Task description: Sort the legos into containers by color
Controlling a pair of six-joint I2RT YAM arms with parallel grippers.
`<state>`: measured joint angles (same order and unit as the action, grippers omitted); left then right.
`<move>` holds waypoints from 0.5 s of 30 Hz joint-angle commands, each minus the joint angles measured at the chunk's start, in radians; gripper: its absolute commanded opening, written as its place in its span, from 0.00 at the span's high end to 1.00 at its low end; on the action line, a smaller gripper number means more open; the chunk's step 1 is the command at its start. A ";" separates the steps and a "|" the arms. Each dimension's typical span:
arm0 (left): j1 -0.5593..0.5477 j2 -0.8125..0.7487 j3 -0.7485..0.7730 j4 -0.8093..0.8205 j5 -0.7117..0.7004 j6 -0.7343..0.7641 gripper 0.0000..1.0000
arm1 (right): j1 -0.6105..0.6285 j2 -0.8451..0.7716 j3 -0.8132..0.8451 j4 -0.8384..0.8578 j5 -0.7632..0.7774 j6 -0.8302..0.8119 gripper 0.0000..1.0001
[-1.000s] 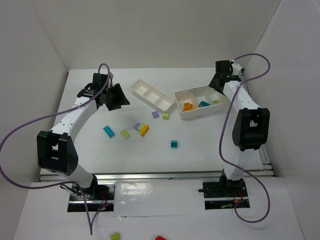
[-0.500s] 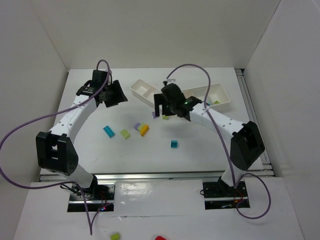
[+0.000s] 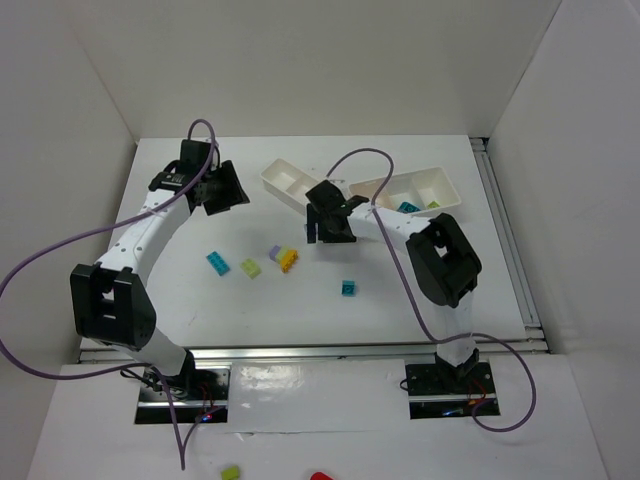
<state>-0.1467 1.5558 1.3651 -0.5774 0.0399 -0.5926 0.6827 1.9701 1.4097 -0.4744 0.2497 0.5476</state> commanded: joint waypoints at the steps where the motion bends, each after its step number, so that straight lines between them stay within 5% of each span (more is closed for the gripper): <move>1: 0.002 -0.036 0.005 -0.004 -0.009 0.033 0.37 | -0.031 0.027 0.071 0.023 0.028 0.032 0.18; 9: 0.012 -0.036 0.005 -0.004 0.000 0.033 0.37 | -0.060 0.105 0.127 0.036 0.039 0.041 0.37; 15: 0.012 -0.017 0.005 -0.004 0.021 0.042 0.37 | -0.035 0.056 0.115 0.045 0.068 0.019 0.68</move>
<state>-0.1406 1.5555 1.3651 -0.5774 0.0414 -0.5747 0.6254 2.0724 1.4925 -0.4538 0.2733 0.5793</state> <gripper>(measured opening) 0.631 0.428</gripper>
